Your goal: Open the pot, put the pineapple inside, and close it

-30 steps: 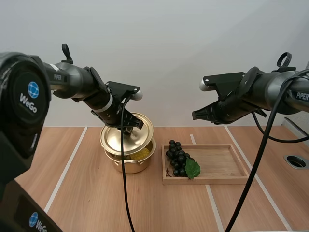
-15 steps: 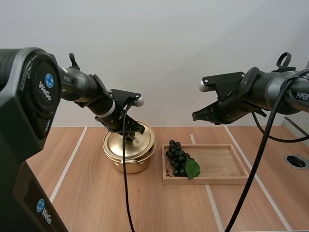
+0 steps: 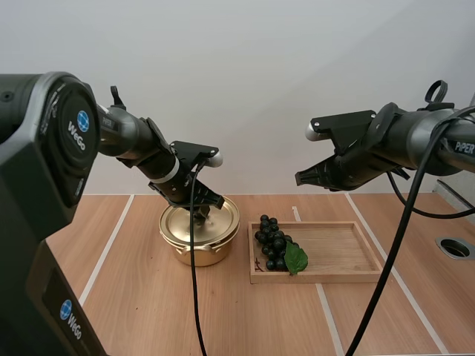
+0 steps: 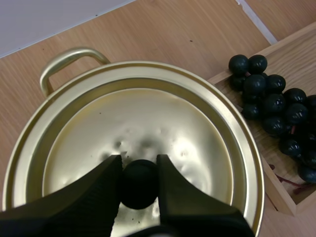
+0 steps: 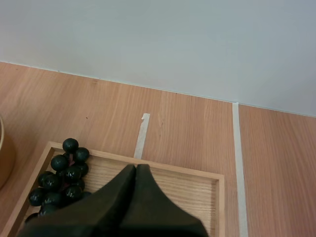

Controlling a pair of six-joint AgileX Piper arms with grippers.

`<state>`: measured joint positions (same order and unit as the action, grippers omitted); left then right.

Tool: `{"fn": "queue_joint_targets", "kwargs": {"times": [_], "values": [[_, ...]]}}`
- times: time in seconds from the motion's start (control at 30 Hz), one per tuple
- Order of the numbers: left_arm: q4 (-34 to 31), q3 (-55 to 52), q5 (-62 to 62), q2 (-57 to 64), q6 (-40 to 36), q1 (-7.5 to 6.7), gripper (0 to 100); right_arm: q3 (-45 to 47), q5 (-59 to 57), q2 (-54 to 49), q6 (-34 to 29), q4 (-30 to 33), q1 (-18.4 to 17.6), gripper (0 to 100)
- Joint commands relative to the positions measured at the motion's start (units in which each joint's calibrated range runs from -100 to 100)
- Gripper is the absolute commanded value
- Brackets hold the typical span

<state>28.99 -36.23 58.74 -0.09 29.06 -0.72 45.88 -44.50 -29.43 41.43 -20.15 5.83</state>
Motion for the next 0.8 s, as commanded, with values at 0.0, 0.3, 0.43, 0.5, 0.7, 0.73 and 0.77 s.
{"fn": "queue_joint_targets", "kwargs": {"times": [0.0, 0.3, 0.43, 0.5, 0.7, 0.73, 0.77], "values": [[0.38, -0.03, 1.34, -0.74, 0.95, 0.00, 2, 0.20, -0.10, -0.38, 0.77, 0.67, 0.25, 0], [0.48, -0.03, 1.57, -0.74, 1.98, 0.00, 87, 0.20, -0.63, -0.38, 1.48, 0.67, 0.25, 0], [0.37, -0.03, 1.57, -0.63, 2.09, 0.00, 100, 0.20, -0.63, -0.38, 1.48, 0.67, 0.25, 0], [0.37, -0.03, 1.57, -0.34, 2.09, 0.00, 100, 0.20, -0.63, -0.38, 1.48, 0.67, 0.25, 0], [0.37, 1.68, 1.57, 4.22, 1.60, 0.00, 100, 0.20, -0.63, -0.38, 1.48, 0.67, 0.25, 0], [0.37, 2.12, 1.57, 5.60, 1.31, 0.00, 99, 0.20, -0.63, -0.38, 1.48, 0.67, 0.25, 0], [0.37, 2.69, 1.57, 7.20, 0.66, 0.00, 96, 0.20, -0.63, -0.38, 1.48, 0.67, 0.25, 0]]}}
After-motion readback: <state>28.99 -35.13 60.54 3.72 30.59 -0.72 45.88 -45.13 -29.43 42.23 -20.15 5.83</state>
